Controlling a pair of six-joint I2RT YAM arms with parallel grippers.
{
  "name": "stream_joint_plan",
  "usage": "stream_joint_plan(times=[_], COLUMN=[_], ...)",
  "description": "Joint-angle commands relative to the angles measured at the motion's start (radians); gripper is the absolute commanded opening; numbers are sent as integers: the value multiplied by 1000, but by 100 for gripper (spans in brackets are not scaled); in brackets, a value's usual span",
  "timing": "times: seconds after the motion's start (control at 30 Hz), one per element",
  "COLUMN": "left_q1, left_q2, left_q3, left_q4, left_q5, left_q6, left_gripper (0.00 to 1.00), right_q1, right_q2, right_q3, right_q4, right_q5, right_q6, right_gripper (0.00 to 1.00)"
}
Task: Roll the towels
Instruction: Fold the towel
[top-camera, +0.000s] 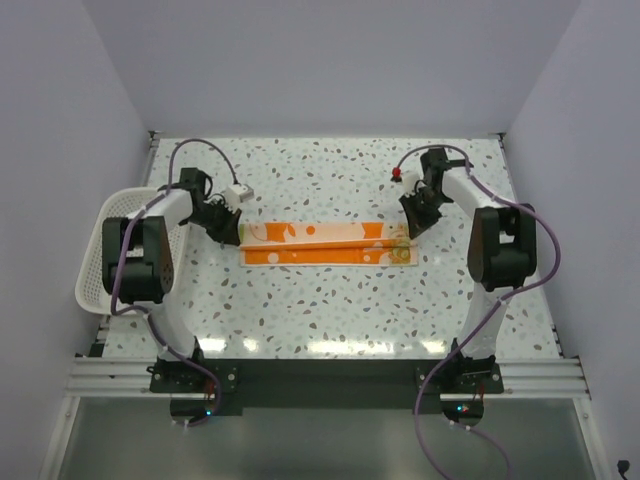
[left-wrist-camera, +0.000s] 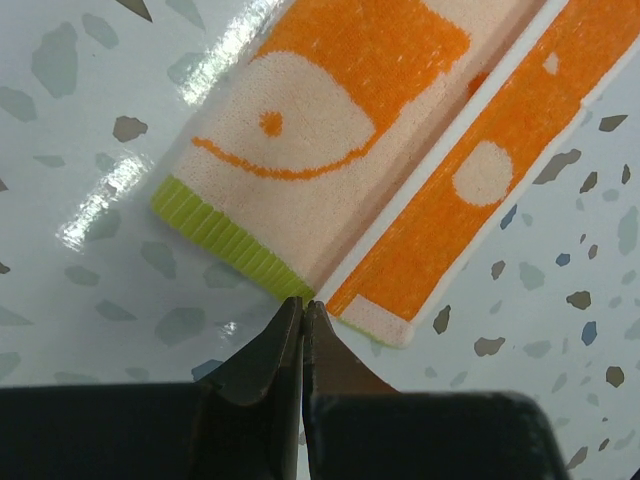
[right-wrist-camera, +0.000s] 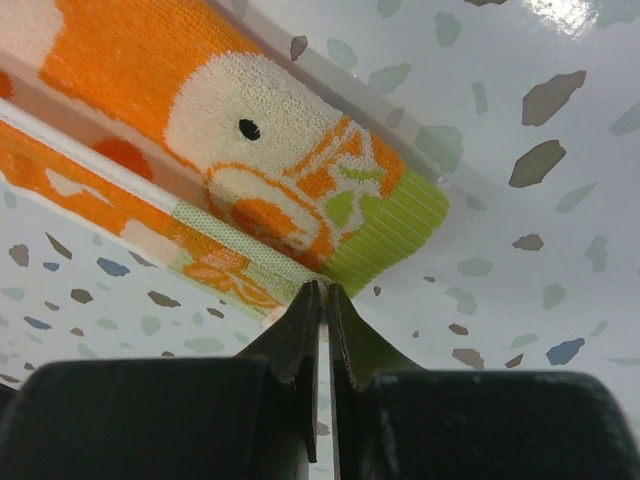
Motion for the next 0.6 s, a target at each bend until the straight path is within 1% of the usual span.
stream_joint_plan(times=[0.0,0.1,0.23,0.4,0.57], left_q1=[0,-1,-3,-1,2], left_q2=[18,4,-15,-68,-122], left_q3=[-28,-37,-13,24,12], left_q4=[72,87,61,-22,-125], left_q5=[-64,-65,-65,-59,-45], left_q6=[-29,-38,-40,-11,48], left_gripper=[0,0,0,0,0], right_q1=[-8,-7,-5,-5,-7], right_q2=[4,3,-7,-59,-125], right_q3=[-25,-40,-10,20,-31], right_q4=[34,46,23,-34,-49], right_q5=[15,21,20,12,36], right_q6=[3,9,12,-3,-42], right_gripper=[0,0,0,0,0])
